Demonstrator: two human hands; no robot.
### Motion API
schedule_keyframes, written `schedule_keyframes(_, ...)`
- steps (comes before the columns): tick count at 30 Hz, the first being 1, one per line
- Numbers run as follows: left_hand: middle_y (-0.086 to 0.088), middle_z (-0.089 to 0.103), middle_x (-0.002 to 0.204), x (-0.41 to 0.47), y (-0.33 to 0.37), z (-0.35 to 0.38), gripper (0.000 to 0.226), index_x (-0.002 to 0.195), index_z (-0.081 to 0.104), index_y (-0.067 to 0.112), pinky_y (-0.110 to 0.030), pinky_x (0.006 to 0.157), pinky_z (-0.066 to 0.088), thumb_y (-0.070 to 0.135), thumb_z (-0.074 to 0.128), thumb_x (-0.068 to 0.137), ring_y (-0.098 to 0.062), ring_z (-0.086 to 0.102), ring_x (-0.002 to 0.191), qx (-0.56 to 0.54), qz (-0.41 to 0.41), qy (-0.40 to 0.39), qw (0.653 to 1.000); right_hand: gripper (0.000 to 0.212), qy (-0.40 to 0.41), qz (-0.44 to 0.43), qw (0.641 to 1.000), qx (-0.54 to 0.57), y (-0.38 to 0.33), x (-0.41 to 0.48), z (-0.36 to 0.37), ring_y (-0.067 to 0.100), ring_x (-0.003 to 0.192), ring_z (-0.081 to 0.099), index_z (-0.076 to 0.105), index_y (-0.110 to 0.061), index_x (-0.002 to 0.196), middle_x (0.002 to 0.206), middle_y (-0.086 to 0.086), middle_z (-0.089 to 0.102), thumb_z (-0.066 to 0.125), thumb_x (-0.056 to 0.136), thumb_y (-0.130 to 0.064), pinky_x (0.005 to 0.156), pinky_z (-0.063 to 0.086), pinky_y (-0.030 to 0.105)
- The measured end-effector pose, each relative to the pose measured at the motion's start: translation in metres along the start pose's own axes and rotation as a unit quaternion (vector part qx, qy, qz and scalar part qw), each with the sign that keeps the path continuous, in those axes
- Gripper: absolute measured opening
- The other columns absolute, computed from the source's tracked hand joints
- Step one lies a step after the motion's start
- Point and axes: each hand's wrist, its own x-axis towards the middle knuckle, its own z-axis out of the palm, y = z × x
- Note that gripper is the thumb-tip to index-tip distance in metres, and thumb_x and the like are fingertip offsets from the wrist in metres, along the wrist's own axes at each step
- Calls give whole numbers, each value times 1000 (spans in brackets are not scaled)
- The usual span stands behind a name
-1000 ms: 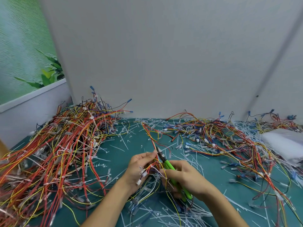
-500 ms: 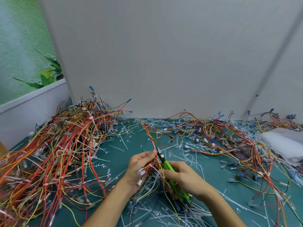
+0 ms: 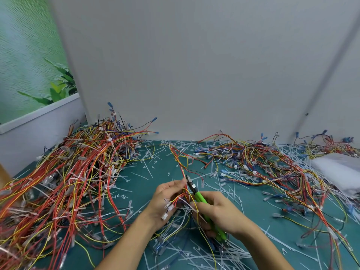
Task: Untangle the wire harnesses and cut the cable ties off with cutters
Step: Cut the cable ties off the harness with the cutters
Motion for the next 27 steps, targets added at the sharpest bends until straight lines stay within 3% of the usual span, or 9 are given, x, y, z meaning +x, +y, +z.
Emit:
schedule_keyframes(8, -19, 66, 79, -1, 0, -2, 26, 93, 70, -1, -35, 63, 58, 24, 73, 87, -26, 65, 63, 0, -3, -5, 1000, 16, 0, 3, 1000, 0, -2, -3, 0, 19, 43, 40, 56, -11, 88, 58, 7, 43, 53, 104, -9, 40, 38, 24)
schedule_keyframes(11, -19, 66, 81, -1, -1, -3, 27, 94, 71, -1, -36, 65, 56, 25, 74, 86, -25, 65, 64, 3, -5, -8, 1000, 12, 1, 3, 1000, -15, -1, -2, -1, 23, 46, 43, 57, -9, 91, 63, 16, 47, 56, 102, -12, 41, 40, 26)
schedule_keyframes(15, -19, 67, 80, 1, -1, -5, 39, 92, 72, 0, -37, 67, 55, 32, 85, 75, -26, 65, 65, 12, -5, -15, 1000, 16, -2, 6, 1000, -29, 1, -1, -2, 27, 50, 46, 53, -2, 92, 64, 20, 51, 56, 101, -15, 41, 41, 29)
schedule_keyframes(20, -17, 68, 77, 1, 0, -5, 38, 87, 73, 2, -37, 66, 57, 34, 86, 71, -25, 66, 62, 17, -4, -20, 1000, 16, -4, 13, 1000, -28, 1, -1, -3, 31, 53, 48, 55, -4, 92, 63, 18, 54, 57, 102, -18, 44, 43, 32)
schedule_keyframes(24, -18, 66, 78, 1, 0, -6, 41, 94, 69, -3, -37, 66, 58, 30, 85, 75, -26, 66, 63, 11, 1, -15, 1000, 18, 3, 11, 1000, -14, 3, 0, -3, 22, 44, 42, 50, 3, 95, 57, 12, 47, 55, 103, -13, 41, 39, 27)
schedule_keyframes(27, -19, 65, 77, 0, -1, -5, 28, 88, 69, -1, -37, 65, 60, 25, 79, 83, -26, 65, 63, 9, 3, -17, 1000, 13, 3, 12, 1000, 9, 5, 2, -2, 19, 43, 38, 55, -4, 93, 59, 13, 43, 54, 103, -12, 40, 37, 25)
